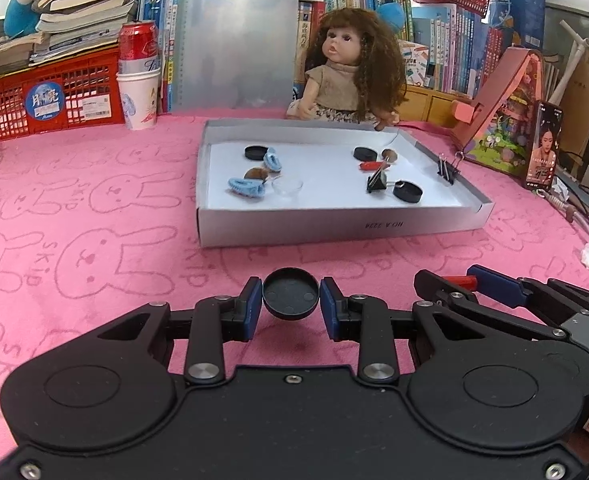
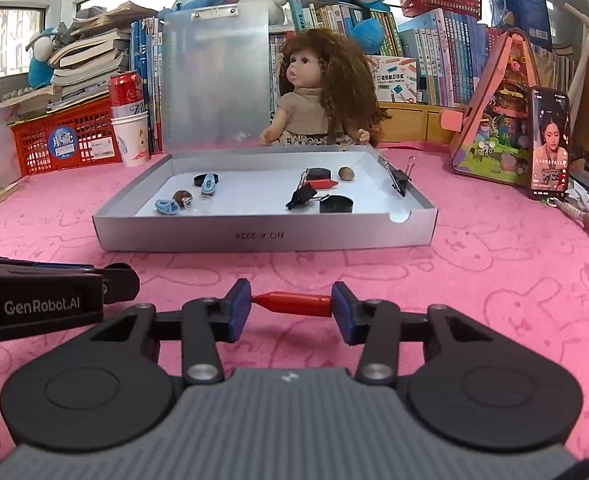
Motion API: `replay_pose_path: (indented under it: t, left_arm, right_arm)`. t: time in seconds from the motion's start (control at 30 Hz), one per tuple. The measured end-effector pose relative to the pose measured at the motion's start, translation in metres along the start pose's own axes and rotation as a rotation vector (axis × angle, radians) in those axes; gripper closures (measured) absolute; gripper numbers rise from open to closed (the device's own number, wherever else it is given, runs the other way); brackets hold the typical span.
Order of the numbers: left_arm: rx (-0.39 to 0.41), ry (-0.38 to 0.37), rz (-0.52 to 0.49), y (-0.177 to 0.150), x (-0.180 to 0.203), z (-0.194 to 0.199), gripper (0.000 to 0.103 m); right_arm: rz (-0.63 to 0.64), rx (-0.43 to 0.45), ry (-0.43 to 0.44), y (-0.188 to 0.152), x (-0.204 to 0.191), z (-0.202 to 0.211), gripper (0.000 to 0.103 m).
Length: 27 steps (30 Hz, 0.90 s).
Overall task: Organize rigid objects
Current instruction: 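Carry the black lid in the left tool while the right tool carries the crayon over the tray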
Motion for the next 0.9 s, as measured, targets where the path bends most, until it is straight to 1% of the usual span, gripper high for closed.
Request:
replay_pose_path:
  t: [0.4, 0.53, 0.67, 0.8, 0.9]
  left_arm:
    - [0.051, -0.027, 0.034, 0.043, 0.013, -0.017, 0.073]
    - [0.074, -0.020, 0.023, 0.060, 0.018, -0.025, 0.073]
    - [0.071, -0.018, 0.026, 0.073, 0.020, -0.038, 0.073]
    - [0.067, -0.032, 0.048, 0.083, 0.018, -0.048, 0.073]
    - [0.071, -0.030, 0.057, 0.091, 0.013, -0.054, 0.073]
  right_arm:
    - [-0.018, -0.023, 0.016, 0.032, 0.022, -0.023, 0.053]
    - [-0.019, -0.008, 0.017, 0.049, 0.029, -0.030, 0.053]
    - [-0.034, -0.007, 0.019, 0.064, 0.038, -0.040, 0.053]
    - [-0.045, -0.011, 0.025, 0.074, 0.047, -0.048, 0.053]
    - [-0.044, -0.008, 0.025, 0.081, 0.054, -0.053, 0.053]
Point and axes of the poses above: each gripper's, at about its wrist camera, not at the fingertips, and z roughly against the way its jaws point, x to its right, y to its top, the point moved 9 cm from there along -z, roughly the way its jaws point
